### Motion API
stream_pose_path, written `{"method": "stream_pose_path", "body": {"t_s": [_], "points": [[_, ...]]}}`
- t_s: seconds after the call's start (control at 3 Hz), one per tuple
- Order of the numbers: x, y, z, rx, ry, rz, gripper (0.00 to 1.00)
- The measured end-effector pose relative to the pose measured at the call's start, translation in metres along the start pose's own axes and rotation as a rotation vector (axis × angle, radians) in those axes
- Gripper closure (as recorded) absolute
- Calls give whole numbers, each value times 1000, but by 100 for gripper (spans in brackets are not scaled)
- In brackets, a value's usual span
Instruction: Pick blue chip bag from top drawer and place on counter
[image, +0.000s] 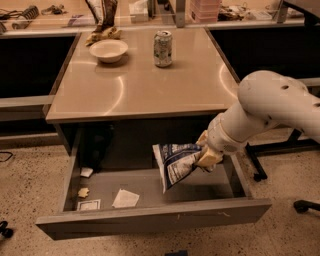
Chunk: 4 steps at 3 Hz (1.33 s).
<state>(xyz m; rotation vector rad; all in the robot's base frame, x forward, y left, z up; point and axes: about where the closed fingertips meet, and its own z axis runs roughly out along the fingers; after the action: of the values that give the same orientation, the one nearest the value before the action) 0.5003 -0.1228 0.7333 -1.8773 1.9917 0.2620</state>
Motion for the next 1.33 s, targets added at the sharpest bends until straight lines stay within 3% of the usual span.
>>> {"method": "stream_pose_path", "body": {"t_s": [0.33, 0.67, 1.0, 1.33], "points": [[-22, -18, -54, 65, 1, 1, 100], [-60, -50, -125, 184, 7, -43, 100], [-60, -50, -125, 184, 7, -43, 100], [-70, -74, -124, 251, -14, -41, 100]]}}
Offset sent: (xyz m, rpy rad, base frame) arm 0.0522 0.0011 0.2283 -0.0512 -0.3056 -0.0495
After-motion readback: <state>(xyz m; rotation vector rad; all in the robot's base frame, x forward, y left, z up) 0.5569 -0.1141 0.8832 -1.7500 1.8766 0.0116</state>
